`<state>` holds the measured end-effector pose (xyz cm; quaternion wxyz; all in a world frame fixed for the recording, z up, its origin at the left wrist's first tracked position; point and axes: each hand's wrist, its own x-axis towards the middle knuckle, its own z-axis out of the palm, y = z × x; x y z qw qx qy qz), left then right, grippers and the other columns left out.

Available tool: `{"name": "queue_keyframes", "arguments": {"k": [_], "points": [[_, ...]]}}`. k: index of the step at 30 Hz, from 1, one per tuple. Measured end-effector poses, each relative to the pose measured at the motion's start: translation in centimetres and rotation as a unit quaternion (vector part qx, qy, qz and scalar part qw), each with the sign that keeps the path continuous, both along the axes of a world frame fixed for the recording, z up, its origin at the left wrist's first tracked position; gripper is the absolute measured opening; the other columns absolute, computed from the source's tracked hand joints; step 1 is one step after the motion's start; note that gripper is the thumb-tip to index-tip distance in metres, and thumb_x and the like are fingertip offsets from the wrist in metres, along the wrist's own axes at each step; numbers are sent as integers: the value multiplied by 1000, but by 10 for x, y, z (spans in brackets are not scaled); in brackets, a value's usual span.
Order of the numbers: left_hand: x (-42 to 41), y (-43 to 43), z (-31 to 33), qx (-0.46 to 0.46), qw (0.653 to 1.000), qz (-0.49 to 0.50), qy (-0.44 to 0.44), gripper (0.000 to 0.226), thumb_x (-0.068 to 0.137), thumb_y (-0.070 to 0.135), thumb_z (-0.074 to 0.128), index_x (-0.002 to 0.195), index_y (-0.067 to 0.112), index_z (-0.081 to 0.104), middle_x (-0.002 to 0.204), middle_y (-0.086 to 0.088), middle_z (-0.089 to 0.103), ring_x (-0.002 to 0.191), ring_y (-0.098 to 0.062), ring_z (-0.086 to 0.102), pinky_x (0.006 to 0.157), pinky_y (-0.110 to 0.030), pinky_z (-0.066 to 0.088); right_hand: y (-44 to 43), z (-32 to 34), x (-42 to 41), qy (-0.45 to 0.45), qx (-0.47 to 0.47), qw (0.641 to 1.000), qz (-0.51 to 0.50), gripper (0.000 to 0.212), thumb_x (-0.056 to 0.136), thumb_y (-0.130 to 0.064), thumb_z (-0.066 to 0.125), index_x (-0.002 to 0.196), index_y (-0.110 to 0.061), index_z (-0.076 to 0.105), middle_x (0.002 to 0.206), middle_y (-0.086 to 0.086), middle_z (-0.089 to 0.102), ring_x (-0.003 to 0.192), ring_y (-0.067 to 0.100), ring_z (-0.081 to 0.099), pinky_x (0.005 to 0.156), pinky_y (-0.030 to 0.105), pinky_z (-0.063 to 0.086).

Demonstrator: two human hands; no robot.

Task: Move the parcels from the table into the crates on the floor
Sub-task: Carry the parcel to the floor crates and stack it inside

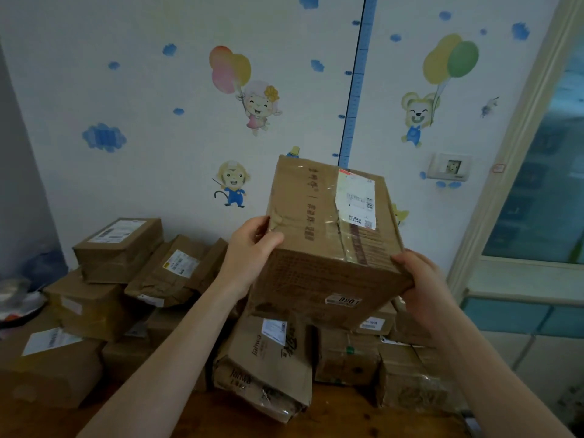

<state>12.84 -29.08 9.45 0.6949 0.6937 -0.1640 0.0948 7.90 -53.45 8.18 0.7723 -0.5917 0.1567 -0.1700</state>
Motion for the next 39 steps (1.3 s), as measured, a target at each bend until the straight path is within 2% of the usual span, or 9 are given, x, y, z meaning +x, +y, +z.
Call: {"name": "queue_keyframes", "arguments": {"k": [9, 14, 18, 22, 24, 28, 30, 34, 39], "points": [[-6, 2, -4, 43, 998, -24, -46, 31, 90, 1, 54, 113, 20, 65, 107, 4, 70, 100, -9, 65, 88, -29, 52, 1, -8, -4, 7, -17, 1000, -5, 55, 85, -18, 67, 135, -8, 45, 110, 13, 64, 89, 25, 67, 64, 32, 52], [-9, 4, 0, 10, 999, -35, -28, 25, 100, 19, 44, 115, 30, 60, 105, 12, 66, 91, 6, 63, 72, -9, 49, -4, -11, -1, 8, 21, 1000, 0, 50, 87, -17, 65, 132, -7, 48, 109, 14, 66, 85, 24, 67, 63, 31, 52], [-5, 6, 2, 48, 998, -5, -52, 27, 98, 18, 48, 121, 28, 56, 121, 9, 59, 115, -8, 55, 94, -19, 46, -7, -18, -1, 18, 53, 998, 15, 45, 87, -17, 65, 129, -7, 51, 107, 15, 67, 81, 24, 68, 56, 31, 55], [-7, 8, 6, 50, 995, -11, 84, 65, 82, 52, 58, 138, 27, 38, 117, 12, 51, 90, -4, 53, 67, -7, 45, -7, -23, -1, 22, 83, 996, 25, 56, 82, -18, 67, 133, -8, 48, 111, 17, 65, 75, 24, 68, 47, 29, 55], [-6, 8, 2, 76, 987, -49, 136, 85, 67, 70, 50, 141, 29, 40, 133, 5, 50, 104, -13, 55, 82, -20, 44, -8, -24, 0, 20, 94, 995, 32, 66, 75, -20, 69, 135, -10, 45, 113, 17, 64, 71, 23, 70, 47, 28, 54], [-1, 12, -6, 75, 990, -20, 121, 63, 83, 58, 49, 137, 25, 48, 136, 3, 50, 114, -12, 49, 98, -28, 40, -13, -25, -1, -2, 112, 993, 41, 67, 73, -17, 68, 135, -8, 46, 107, 16, 66, 67, 22, 71, 48, 30, 56], [0, 15, -7, 124, 989, 17, 77, 45, 95, 40, 49, 136, 22, 50, 134, 1, 53, 106, -8, 49, 82, -16, 39, -16, -26, -2, -2, 108, 993, 45, 70, 70, -18, 67, 136, -8, 46, 108, 16, 66, 73, 24, 70, 49, 31, 56], [5, 19, -11, 119, 982, 15, 146, 70, 83, 57, 56, 140, 18, 43, 126, 1, 54, 111, -18, 52, 92, -27, 42, -17, -31, -4, 10, 136, 990, 42, 53, 84, -15, 62, 134, -9, 46, 107, 16, 64, 67, 25, 70, 45, 31, 55], [9, 21, -18, 79, 976, -5, 205, 63, 88, 54, 52, 134, 12, 45, 111, 2, 50, 107, -17, 47, 90, -29, 34, -21, -39, -4, 31, 160, 986, 43, 42, 89, -18, 58, 129, -6, 52, 85, 13, 72, 58, 23, 70, 44, 31, 54]]}}
